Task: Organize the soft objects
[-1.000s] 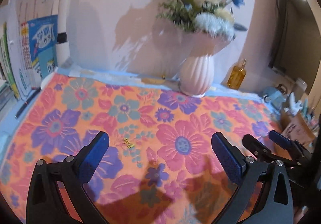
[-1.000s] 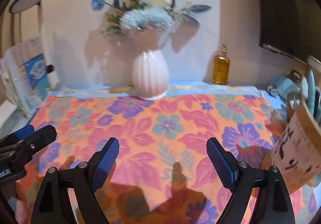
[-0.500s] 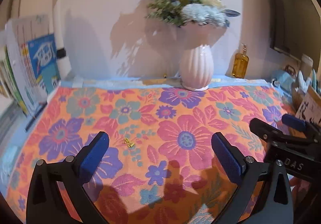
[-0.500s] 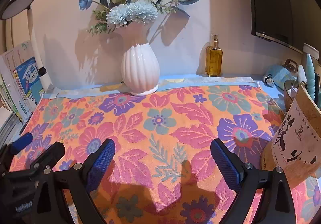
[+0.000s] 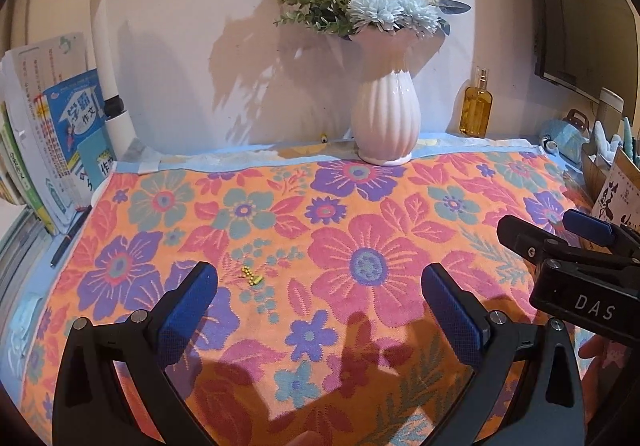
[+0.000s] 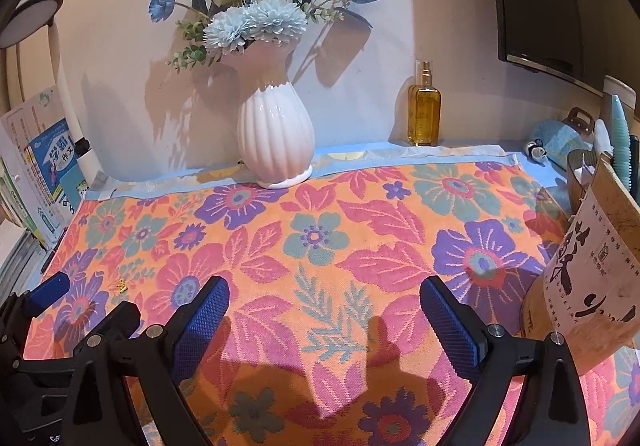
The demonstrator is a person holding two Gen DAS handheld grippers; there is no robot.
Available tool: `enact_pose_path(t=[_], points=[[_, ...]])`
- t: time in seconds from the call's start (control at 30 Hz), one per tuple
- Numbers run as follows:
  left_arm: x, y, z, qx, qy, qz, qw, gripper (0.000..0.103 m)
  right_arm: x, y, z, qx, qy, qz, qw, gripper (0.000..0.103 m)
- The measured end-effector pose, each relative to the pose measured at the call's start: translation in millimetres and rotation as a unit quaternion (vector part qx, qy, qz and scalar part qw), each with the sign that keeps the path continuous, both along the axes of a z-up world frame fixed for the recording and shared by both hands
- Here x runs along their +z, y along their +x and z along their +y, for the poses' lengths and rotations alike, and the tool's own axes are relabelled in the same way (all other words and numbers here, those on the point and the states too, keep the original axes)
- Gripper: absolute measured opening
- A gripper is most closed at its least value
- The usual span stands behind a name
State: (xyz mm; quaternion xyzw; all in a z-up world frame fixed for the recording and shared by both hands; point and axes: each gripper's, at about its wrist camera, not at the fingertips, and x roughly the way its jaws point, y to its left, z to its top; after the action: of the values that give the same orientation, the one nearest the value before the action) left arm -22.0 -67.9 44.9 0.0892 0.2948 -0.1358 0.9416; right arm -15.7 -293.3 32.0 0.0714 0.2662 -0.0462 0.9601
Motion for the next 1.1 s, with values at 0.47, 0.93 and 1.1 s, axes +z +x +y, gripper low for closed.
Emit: enact_pose_path(t=[0.47, 0.93, 1.1], points=[[-2.5, 4.1, 0.5, 0.004, 0.003, 0.015, 0.9999, 0.102, -1.4, 2.3, 3.1, 0.006, -0.002, 0.005, 1.000, 0.096], [-3.4, 3.6, -2.2, 0.000, 0.013, 0.015, 0.9998, 0.102, -2.6, 4.0, 5.9, 0.006, -0.010, 0.011, 1.000, 0.096], [-3.4, 3.6, -2.6, 0.000, 0.013, 0.016, 0.9998, 0.102, -2.4, 4.3, 6.7, 0.006, -0.009, 0.011, 1.000, 0.096]])
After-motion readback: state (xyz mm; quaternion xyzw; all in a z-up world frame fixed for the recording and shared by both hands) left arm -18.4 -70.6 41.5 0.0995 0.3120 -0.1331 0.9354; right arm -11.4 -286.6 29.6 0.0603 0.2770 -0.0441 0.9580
